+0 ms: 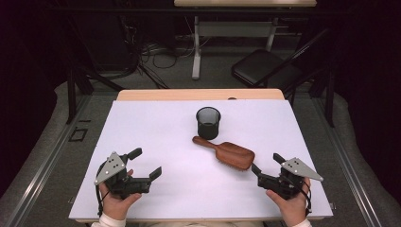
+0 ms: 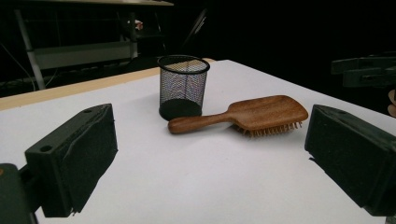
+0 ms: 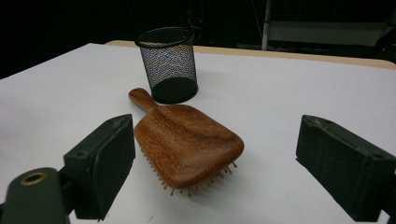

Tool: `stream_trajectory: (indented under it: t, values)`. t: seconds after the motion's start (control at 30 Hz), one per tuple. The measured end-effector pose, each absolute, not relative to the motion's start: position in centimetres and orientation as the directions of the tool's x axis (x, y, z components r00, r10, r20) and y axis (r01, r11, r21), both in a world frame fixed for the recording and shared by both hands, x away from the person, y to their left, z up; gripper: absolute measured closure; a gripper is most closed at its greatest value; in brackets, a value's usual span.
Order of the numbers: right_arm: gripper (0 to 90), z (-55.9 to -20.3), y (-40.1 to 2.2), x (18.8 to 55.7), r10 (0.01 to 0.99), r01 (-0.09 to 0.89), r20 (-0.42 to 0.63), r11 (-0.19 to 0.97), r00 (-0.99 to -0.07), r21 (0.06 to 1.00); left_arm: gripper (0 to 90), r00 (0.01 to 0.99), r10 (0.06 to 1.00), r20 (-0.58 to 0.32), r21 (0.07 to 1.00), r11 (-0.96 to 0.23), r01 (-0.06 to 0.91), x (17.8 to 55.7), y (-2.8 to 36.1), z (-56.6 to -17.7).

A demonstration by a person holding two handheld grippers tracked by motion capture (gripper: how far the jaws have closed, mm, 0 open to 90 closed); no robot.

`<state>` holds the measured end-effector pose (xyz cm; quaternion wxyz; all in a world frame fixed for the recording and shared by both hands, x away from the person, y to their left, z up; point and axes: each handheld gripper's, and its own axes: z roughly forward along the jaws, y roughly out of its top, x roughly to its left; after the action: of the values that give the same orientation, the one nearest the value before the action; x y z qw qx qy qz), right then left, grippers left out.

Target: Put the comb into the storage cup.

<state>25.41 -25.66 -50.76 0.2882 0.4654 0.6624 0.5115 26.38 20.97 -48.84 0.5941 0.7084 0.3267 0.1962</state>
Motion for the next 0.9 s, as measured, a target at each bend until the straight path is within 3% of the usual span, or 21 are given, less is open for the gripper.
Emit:
stream_trajectory:
  t: [0.4, 0.73, 0.9]
  values:
    - [16.0, -51.12, -25.6, 25.7, 0.906, 0.343, 0.094, 0.059, -0.412, 0.938, 2.4, 0.716, 0.688, -0.119, 0.96, -0.105, 0.26, 26.9, 20.58, -49.43]
    - [33.0, -51.3, -25.19, 25.87, 0.9, 0.37, 0.09, 0.083, -0.426, 0.925, 2.4, 0.721, 0.681, -0.127, 0.957, -0.107, 0.269, 26.83, 20.54, -49.53]
    - [35.9, -50.91, -25.07, 26.24, 0.904, 0.385, 0.088, 0.088, -0.419, 0.919, 2.4, 0.72, 0.681, -0.135, 0.955, -0.104, 0.277, 26.81, 20.62, -49.45]
